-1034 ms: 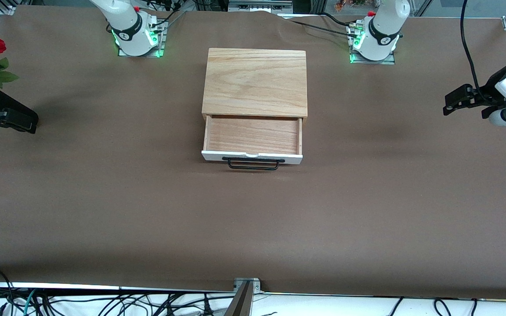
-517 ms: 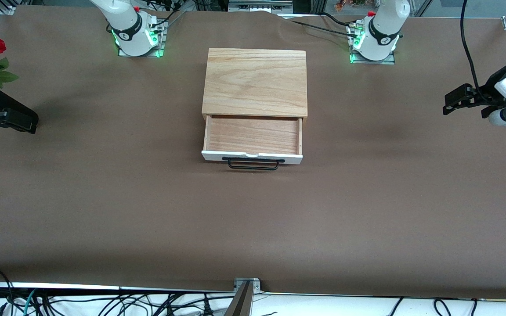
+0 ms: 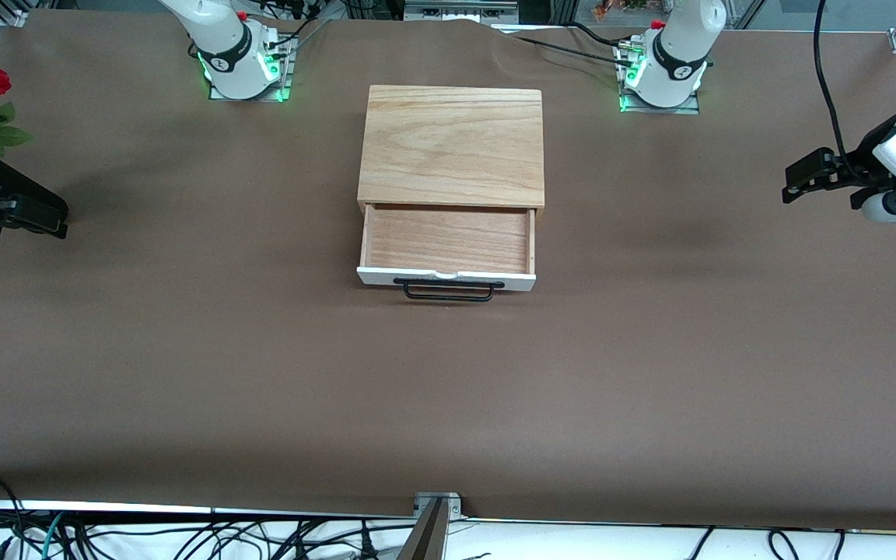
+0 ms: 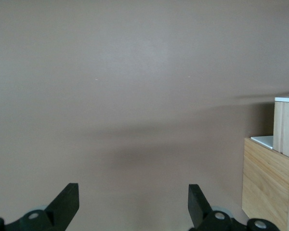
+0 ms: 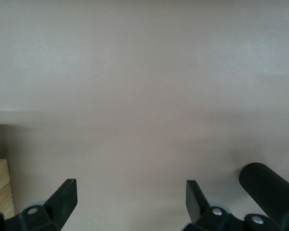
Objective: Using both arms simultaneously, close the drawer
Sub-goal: 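Move the left gripper and the right gripper toward the drawer front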
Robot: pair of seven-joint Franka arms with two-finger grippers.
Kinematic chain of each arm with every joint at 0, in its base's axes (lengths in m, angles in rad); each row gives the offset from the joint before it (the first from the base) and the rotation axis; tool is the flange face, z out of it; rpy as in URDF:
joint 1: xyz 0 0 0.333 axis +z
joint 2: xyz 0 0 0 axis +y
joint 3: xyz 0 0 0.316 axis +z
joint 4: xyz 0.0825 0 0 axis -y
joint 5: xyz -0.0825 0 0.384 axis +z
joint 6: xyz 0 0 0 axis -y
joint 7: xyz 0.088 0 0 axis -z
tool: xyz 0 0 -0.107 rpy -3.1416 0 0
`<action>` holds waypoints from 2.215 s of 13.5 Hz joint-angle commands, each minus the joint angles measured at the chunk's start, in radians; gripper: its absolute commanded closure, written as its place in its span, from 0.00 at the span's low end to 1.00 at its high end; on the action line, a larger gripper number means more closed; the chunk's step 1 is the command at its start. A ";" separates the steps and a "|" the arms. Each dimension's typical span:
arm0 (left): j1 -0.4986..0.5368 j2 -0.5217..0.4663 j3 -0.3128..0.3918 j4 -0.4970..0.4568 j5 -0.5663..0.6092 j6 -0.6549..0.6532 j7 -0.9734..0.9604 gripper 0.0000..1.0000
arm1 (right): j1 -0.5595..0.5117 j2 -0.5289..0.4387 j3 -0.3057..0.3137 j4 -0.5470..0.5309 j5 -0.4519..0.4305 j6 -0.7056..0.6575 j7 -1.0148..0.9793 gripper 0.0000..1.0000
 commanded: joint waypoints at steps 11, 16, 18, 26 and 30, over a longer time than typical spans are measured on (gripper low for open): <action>0.041 0.200 -0.009 0.087 -0.254 -0.072 0.016 0.00 | 0.137 0.165 0.065 0.027 0.164 0.190 0.003 0.00; -0.053 0.330 -0.071 0.143 -0.344 -0.023 0.001 0.00 | 0.216 0.250 0.067 0.027 0.214 0.352 0.004 0.00; -0.083 0.424 -0.071 0.159 -0.460 0.101 -0.006 0.00 | 0.231 0.277 0.069 0.027 0.231 0.406 0.004 0.00; -0.239 0.634 -0.072 0.182 -0.582 0.409 -0.140 0.00 | 0.305 0.369 0.069 0.027 0.345 0.541 0.004 0.00; -0.282 0.659 -0.072 0.181 -0.608 0.454 -0.142 0.00 | 0.360 0.404 0.069 0.027 0.357 0.554 0.050 0.00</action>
